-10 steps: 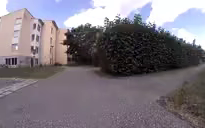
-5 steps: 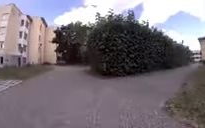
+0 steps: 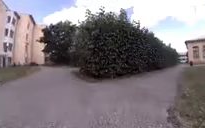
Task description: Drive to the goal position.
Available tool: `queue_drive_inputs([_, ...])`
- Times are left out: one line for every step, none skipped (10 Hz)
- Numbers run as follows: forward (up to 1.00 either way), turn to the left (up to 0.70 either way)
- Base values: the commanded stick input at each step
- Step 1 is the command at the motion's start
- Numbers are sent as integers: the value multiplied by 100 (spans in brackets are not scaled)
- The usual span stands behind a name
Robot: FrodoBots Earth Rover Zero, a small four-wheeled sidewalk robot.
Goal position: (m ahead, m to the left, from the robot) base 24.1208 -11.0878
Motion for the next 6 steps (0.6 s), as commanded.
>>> queue_drive_inputs([85, -33])
queue_drive_inputs([85, -33])
queue_drive_inputs([85, -33])
queue_drive_inputs([85, -33])
queue_drive_inputs([85, -33])
queue_drive_inputs([85, -33])
